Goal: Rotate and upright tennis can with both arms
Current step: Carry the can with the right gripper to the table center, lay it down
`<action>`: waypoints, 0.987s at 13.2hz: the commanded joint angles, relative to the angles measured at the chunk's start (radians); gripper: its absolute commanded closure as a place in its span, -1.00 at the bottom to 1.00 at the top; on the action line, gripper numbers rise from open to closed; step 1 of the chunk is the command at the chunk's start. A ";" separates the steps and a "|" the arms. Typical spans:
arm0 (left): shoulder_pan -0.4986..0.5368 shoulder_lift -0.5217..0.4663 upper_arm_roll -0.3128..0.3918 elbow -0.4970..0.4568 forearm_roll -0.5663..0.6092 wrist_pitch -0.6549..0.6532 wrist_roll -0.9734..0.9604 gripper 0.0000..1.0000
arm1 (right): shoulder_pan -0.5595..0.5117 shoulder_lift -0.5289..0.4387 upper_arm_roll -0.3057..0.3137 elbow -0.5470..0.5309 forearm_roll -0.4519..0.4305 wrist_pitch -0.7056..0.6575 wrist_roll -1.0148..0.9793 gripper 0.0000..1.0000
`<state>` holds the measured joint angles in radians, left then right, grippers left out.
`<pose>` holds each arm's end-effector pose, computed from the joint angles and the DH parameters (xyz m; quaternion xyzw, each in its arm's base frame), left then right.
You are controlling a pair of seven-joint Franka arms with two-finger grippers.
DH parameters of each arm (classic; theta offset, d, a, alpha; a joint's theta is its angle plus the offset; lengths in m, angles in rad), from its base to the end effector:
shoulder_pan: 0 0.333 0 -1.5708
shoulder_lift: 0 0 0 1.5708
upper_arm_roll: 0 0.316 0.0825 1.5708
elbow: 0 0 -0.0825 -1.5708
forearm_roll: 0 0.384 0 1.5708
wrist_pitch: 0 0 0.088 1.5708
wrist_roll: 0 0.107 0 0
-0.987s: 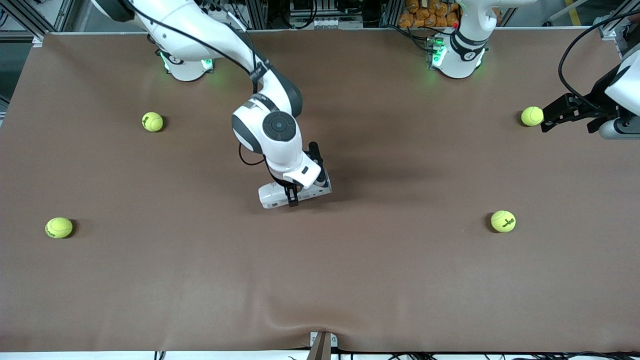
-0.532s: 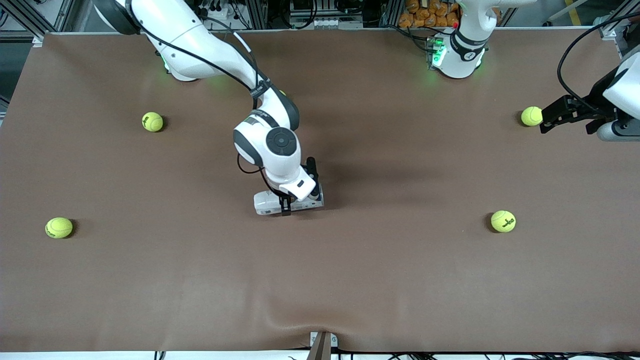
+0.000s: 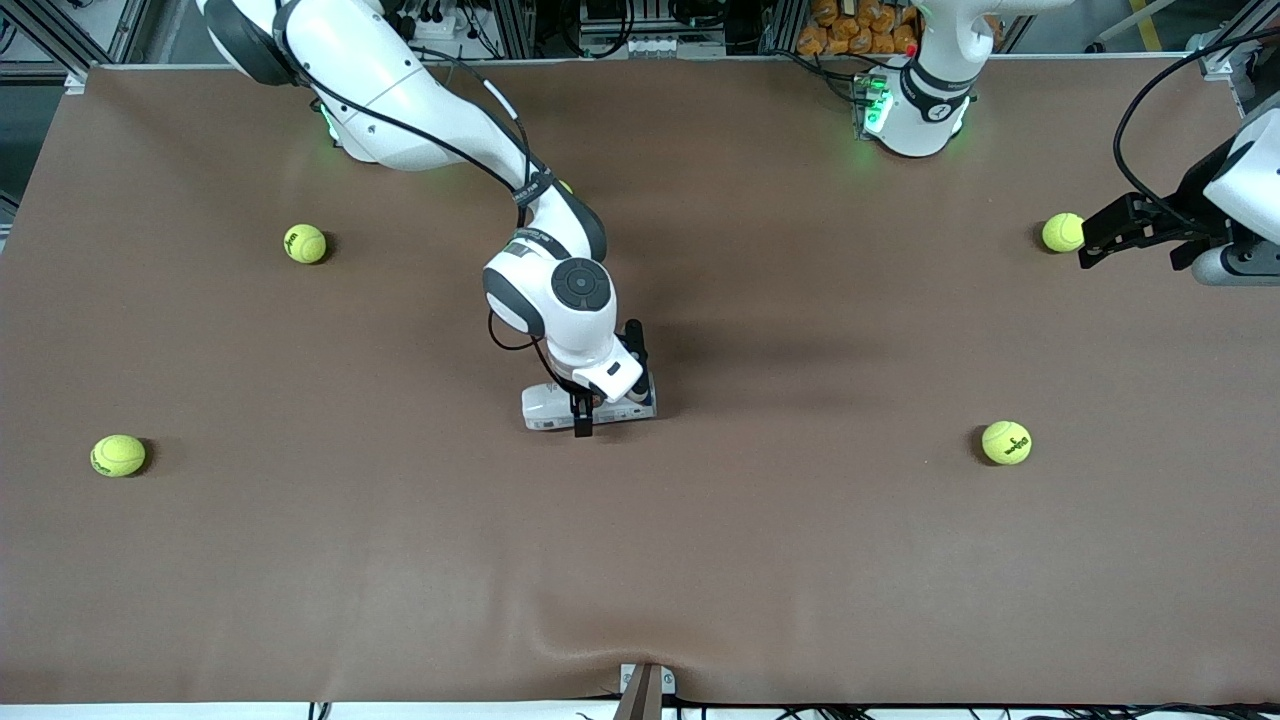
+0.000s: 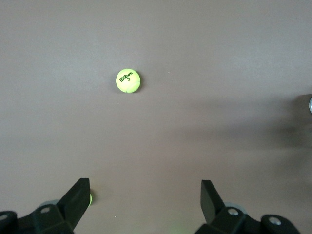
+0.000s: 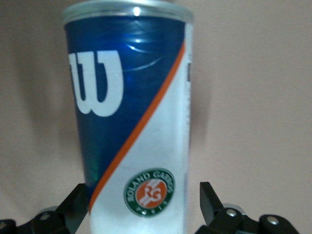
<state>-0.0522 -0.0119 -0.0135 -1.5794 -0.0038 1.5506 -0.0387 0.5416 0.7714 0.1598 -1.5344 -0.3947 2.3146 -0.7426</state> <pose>0.5474 -0.0365 0.6253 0.9999 -0.0135 -0.0085 0.0014 0.5585 0.4391 0.2051 0.6709 0.7359 0.0109 0.0911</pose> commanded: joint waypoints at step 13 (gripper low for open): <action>0.069 0.134 -0.003 0.001 -0.416 0.008 0.017 -1.00 | -0.219 -0.340 0.033 0.014 0.206 -0.294 0.138 -1.00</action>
<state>0.0083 0.0971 -0.0102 -1.5827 -0.3598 1.5515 -0.0378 0.4223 0.4977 0.1775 -1.4893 -0.2144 2.0464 -0.6397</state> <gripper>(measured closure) 0.000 0.000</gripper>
